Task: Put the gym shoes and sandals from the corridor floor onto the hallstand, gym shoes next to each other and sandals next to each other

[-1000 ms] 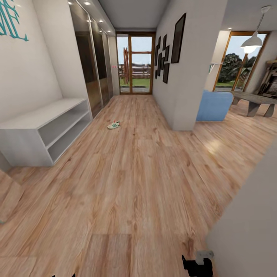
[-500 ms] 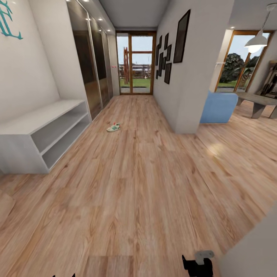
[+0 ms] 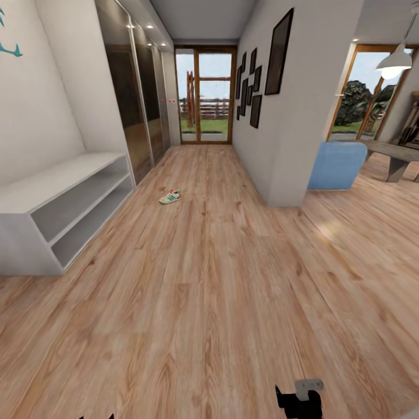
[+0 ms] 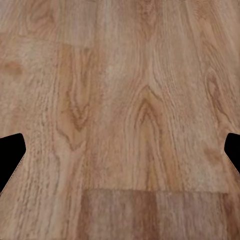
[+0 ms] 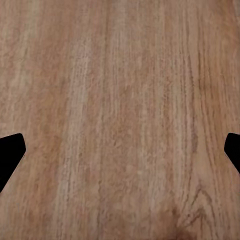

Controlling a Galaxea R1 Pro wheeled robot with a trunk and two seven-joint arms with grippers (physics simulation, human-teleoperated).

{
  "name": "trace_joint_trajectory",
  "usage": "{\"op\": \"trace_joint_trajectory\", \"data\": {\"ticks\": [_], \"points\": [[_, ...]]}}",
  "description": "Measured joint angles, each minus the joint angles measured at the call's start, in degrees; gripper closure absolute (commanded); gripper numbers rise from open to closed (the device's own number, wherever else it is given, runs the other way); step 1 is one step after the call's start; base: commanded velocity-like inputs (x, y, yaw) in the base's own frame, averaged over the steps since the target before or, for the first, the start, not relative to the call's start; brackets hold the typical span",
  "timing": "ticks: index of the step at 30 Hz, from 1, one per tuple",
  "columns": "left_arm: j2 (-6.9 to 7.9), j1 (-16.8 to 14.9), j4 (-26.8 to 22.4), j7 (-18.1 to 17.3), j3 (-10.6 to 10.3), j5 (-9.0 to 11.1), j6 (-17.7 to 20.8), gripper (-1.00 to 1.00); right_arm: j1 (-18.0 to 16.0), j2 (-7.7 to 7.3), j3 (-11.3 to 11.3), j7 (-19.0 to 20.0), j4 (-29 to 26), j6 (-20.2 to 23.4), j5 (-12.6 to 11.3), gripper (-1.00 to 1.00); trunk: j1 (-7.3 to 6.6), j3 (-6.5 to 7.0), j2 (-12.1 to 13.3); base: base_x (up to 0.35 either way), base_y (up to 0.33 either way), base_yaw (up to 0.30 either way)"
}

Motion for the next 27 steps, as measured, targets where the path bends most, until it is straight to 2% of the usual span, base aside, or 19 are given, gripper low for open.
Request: {"op": "trace_joint_trajectory", "data": {"ticks": [15, 27], "points": [[0.04, 0.0, 0.0, 0.0, -0.1, 0.1, 0.0, -1.00, 0.0, 0.04, 0.0, -0.1, 0.0, 0.0, 0.0, -1.00, 0.00, 0.00, 0.0, 0.340, 0.000, 0.002], [-0.01, 0.0, 0.0, 0.0, -0.1, 0.0, 0.0, -1.00, 0.0, -0.17, -0.1, -0.1, 0.0, 0.0, -0.1, -1.00, 0.00, 0.24, 0.0, 0.340, 0.000, 0.065]]}}
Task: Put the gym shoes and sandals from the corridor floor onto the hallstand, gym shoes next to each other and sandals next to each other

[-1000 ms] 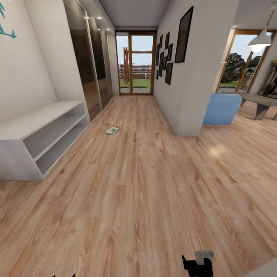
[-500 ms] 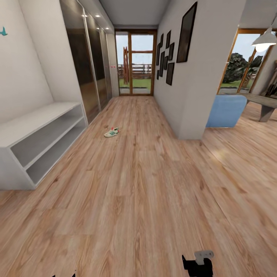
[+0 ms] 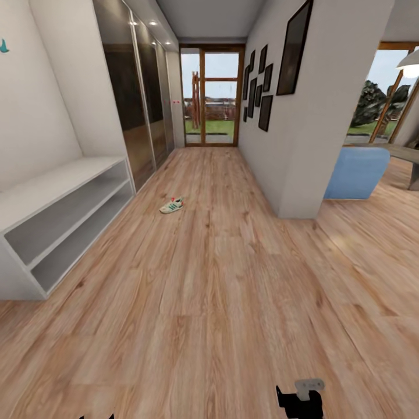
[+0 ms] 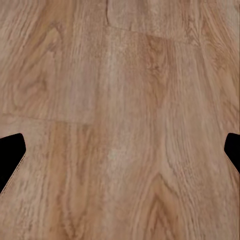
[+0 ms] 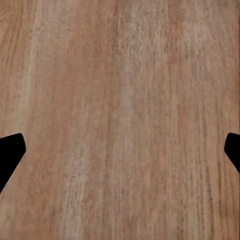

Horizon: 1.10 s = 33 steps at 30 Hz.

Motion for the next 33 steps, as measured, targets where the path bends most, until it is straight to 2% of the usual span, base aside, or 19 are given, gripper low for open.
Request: {"op": "trace_joint_trajectory", "data": {"ticks": [33], "points": [[0.06, 0.0, 0.0, 0.0, 0.0, 0.0, 0.0, -1.00, 0.0, 0.11, 0.1, 0.1, 0.1, 0.1, 0.2, -1.00, 0.00, 0.01, 0.0, 0.339, 0.000, 0.001]]}}
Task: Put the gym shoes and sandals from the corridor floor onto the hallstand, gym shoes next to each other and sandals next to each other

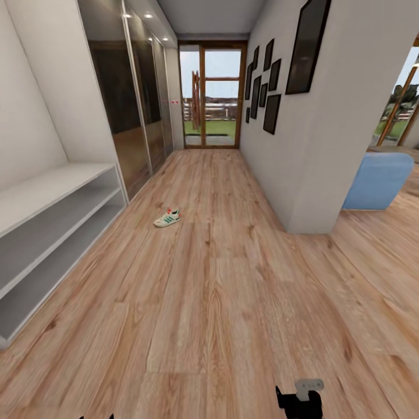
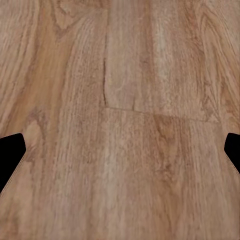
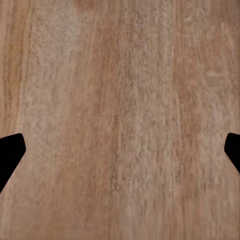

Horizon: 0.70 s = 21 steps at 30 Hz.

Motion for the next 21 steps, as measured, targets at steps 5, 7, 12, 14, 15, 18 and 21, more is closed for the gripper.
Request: {"op": "trace_joint_trajectory", "data": {"ticks": [5, 7, 12, 14, 15, 18, 21], "points": [[0.02, 0.0, 0.0, 0.0, 0.0, 0.0, 0.0, -1.00, 0.0, 0.04, 0.0, 0.1, 0.0, 0.0, 0.0, -1.00, 0.00, 0.00, 0.0, 0.339, 0.000, 0.000], [0.01, 0.0, 0.0, 0.0, 0.0, 0.0, 0.0, -1.00, 0.0, 0.05, 0.0, 0.1, 0.0, 0.0, 0.0, -1.00, 0.00, 0.00, 0.0, 0.339, 0.000, 0.000], [0.00, 0.0, 0.0, 0.0, 0.0, 0.0, 0.0, -1.00, 0.0, 0.06, 0.0, 0.1, 0.0, 0.0, 0.0, -1.00, 0.00, 0.00, 0.0, 0.339, 0.000, 0.000], [-0.02, 0.0, 0.0, 0.0, 0.0, 0.0, 0.0, -1.00, 0.0, 0.06, 0.0, 0.1, 0.0, 0.0, 0.0, -1.00, 0.00, 0.00, 0.0, 0.339, 0.000, 0.000], [-0.03, 0.0, 0.0, 0.0, 0.0, 0.0, 0.0, -1.00, 0.0, 0.06, 0.0, 0.1, 0.0, 0.0, 0.0, -1.00, 0.00, 0.00, 0.0, 0.339, 0.000, 0.000], [-0.03, 0.0, 0.0, 0.0, 0.0, 0.0, 0.0, -1.00, 0.0, 0.06, 0.0, 0.1, 0.0, 0.0, 0.0, -1.00, 0.00, 0.00, 0.0, 0.339, 0.000, 0.000], [-0.02, 0.0, 0.0, 0.0, 0.0, 0.0, 0.0, -1.00, 0.0, 0.10, 0.0, 0.1, 0.0, 0.0, 0.0, -1.00, 0.00, 0.00, 0.0, 0.339, 0.000, 0.000]]}}
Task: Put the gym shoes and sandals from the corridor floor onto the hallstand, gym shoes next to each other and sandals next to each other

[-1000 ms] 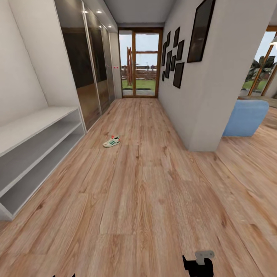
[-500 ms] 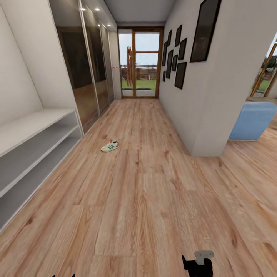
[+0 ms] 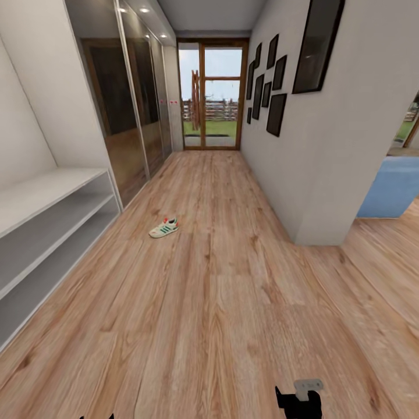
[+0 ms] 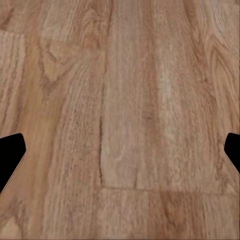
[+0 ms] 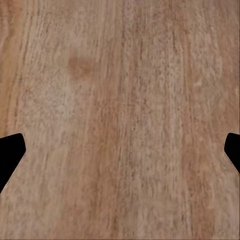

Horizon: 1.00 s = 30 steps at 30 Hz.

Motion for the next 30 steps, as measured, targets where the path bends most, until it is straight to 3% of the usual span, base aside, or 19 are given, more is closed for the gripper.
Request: {"op": "trace_joint_trajectory", "data": {"ticks": [30], "points": [[0.05, 0.0, 0.0, 0.0, 0.0, 0.0, 0.0, -1.00, 0.0, 0.05, 0.0, 0.1, 0.0, 0.0, 0.0, -1.00, 0.00, 0.00, 0.0, 0.339, 0.000, 0.000]]}}
